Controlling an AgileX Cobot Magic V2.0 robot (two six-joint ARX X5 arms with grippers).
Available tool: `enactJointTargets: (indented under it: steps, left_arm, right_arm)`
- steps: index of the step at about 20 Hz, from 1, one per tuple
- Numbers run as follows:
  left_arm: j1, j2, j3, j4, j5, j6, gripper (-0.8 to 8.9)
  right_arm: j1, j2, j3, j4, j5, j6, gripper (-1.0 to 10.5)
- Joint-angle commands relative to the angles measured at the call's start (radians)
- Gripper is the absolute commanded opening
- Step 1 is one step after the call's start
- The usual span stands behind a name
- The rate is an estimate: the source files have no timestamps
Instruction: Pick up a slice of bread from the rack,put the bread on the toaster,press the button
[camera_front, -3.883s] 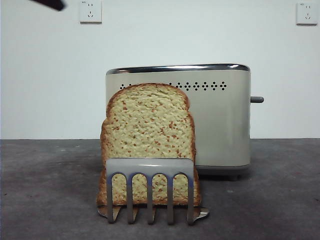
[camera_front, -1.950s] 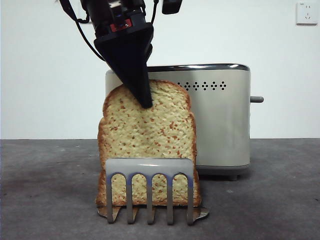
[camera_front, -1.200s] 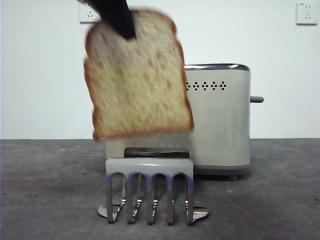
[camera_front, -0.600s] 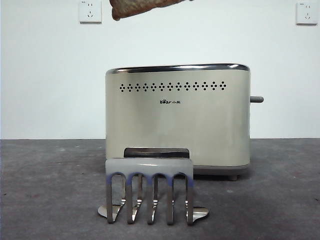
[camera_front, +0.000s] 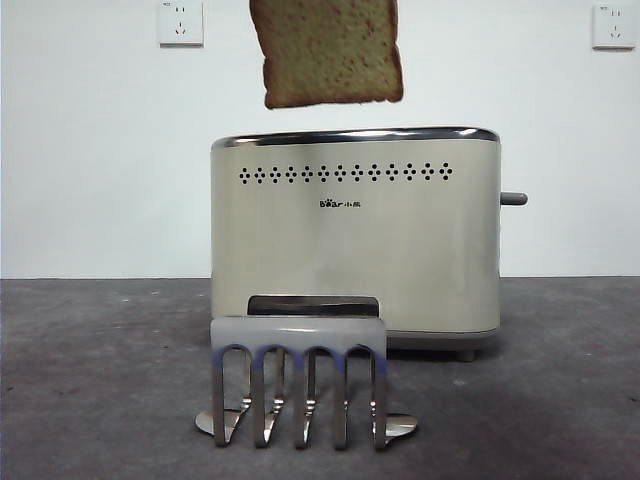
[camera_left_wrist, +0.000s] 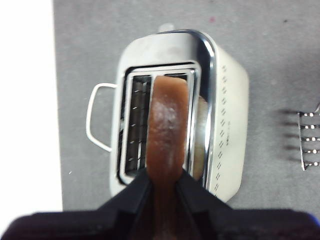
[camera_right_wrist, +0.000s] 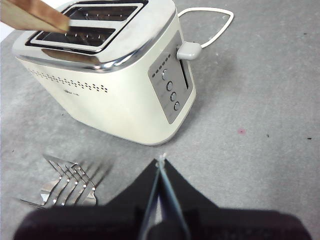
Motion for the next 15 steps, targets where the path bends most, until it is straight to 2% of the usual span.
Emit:
enactJointTargets:
  steps: [1,6,10,15]
  left_arm:
    - [0.0,0.023,0.005,0.025,0.003,0.016,-0.13]
    - [0.0,0.031,0.005,0.073,0.034,0.045,-0.13]
    - [0.007,0.032,0.005,0.066,0.076,0.043,-0.13]
    - [0.039,0.055,0.005,0.05,0.081,0.027,-0.13]
  right_arm:
    - [0.0,0.0,0.006,0.004,-0.004,-0.011,0.0]
    - [0.0,0.0,0.006,0.004,-0.004,-0.011,0.0]
    - [0.0,0.0,0.006,0.004,-0.004,-0.012,0.0]
    - [0.0,0.0,0.006,0.004,-0.004,-0.012,0.0]
